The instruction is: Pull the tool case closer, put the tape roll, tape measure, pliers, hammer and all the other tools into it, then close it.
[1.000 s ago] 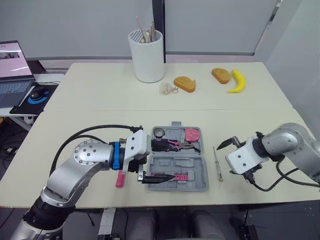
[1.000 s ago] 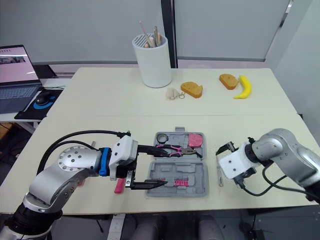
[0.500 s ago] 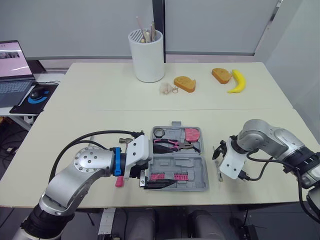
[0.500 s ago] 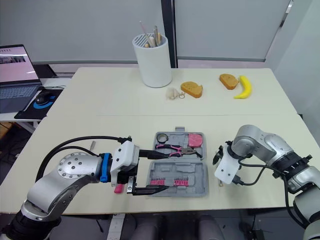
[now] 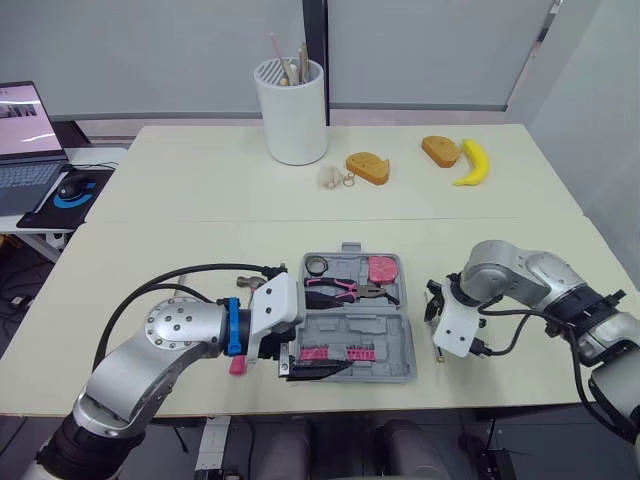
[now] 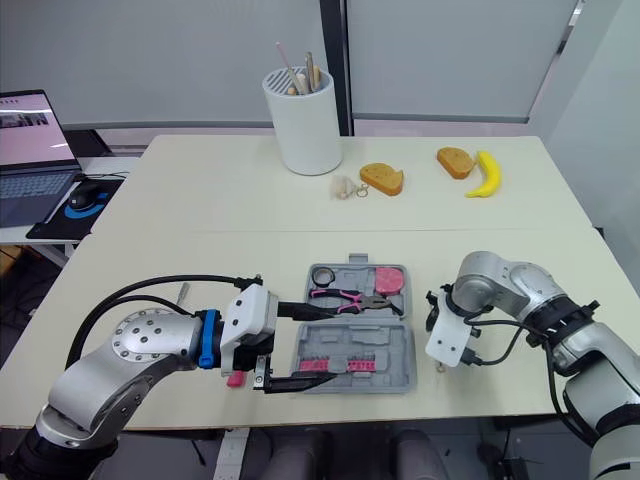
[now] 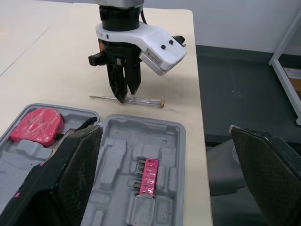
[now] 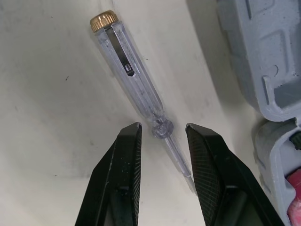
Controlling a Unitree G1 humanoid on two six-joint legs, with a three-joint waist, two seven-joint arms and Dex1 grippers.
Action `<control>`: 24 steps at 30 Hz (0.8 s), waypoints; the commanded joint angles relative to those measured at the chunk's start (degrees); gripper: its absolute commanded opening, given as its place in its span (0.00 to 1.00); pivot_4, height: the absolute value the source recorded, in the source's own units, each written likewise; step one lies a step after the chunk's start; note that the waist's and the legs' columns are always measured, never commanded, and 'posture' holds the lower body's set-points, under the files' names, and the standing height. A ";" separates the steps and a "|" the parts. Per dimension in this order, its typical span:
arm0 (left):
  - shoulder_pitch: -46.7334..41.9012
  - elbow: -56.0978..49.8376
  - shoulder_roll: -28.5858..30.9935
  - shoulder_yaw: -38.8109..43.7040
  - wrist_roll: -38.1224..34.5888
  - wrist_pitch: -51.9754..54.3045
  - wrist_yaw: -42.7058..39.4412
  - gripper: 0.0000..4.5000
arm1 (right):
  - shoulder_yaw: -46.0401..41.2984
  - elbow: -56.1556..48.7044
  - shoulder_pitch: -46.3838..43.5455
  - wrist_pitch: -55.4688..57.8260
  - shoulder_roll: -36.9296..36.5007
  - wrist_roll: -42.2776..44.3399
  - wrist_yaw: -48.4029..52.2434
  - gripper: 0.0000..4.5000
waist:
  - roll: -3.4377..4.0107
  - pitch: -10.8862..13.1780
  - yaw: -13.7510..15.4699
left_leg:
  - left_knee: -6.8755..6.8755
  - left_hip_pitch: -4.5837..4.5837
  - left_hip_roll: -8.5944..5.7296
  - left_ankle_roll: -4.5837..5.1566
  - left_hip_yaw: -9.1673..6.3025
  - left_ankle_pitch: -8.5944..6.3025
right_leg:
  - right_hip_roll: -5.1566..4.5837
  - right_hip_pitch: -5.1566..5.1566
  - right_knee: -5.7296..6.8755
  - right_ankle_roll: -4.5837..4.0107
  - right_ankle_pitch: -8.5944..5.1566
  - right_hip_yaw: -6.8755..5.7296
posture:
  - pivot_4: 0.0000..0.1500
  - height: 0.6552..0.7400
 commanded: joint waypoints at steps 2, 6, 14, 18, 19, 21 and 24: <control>-0.53 -1.46 0.66 1.13 -1.01 -0.29 -0.30 1.00 | 0.60 0.86 -1.47 -1.72 0.76 -1.68 -0.91 0.36 | 0.00 0.00 -0.02 | 0.00 0.00 0.01 0.00 0.00 0.00 | 0.01 -0.01 0.00 -0.01 0.00 0.00 | 1.00 1.00; -1.05 -1.03 0.55 0.78 -0.81 -0.30 -0.45 1.00 | 0.91 0.85 -1.47 -1.77 1.45 -2.12 -0.82 0.36 | 0.00 0.00 -0.02 | 0.00 0.00 0.01 -0.01 0.00 0.00 | 0.02 -0.01 0.00 -0.02 0.01 0.00 | 1.00 1.00; -1.62 -0.27 0.22 0.36 -0.52 -0.68 -0.74 1.00 | 0.90 1.06 -0.49 -2.42 0.91 -2.64 -0.43 0.12 | 0.00 0.00 -0.03 | 0.01 0.01 0.03 -0.01 -0.01 0.00 | 0.05 0.00 0.00 -0.04 0.02 -0.01 | 1.00 1.00; -1.41 0.62 -0.06 -0.19 0.29 -1.55 -1.09 1.00 | 0.34 1.43 0.02 -2.13 0.38 -1.98 -0.50 0.05 | 0.01 0.00 -0.02 | 0.01 0.01 0.04 -0.01 -0.01 0.00 | 0.06 0.00 0.00 -0.05 0.03 0.00 | 1.00 1.00; -1.39 0.86 -0.17 -0.36 0.50 -1.78 -1.18 1.00 | -0.15 1.28 0.44 -1.66 0.07 -1.20 -0.45 0.05 | 0.01 0.00 -0.01 | 0.02 0.01 0.04 -0.01 -0.01 0.00 | 0.06 0.01 0.00 -0.05 0.03 0.00 | 1.00 1.00; -1.43 1.27 -0.43 -0.71 0.79 -2.22 -1.30 1.00 | -1.42 0.72 1.52 -0.14 -0.66 0.20 -0.71 0.05 | 0.01 0.00 0.05 | 0.02 0.01 0.04 -0.01 -0.01 0.00 | 0.06 0.01 0.00 -0.05 0.03 -0.01 | 1.00 1.00; -1.32 1.27 -0.63 -0.88 0.70 -2.56 -1.32 1.00 | -4.68 -1.64 4.44 3.09 -4.37 4.13 0.36 0.05 | 0.01 0.00 0.15 | 0.03 0.00 0.04 -0.02 0.00 -0.01 | 0.05 0.01 -0.01 -0.05 0.03 0.01 | 1.00 1.00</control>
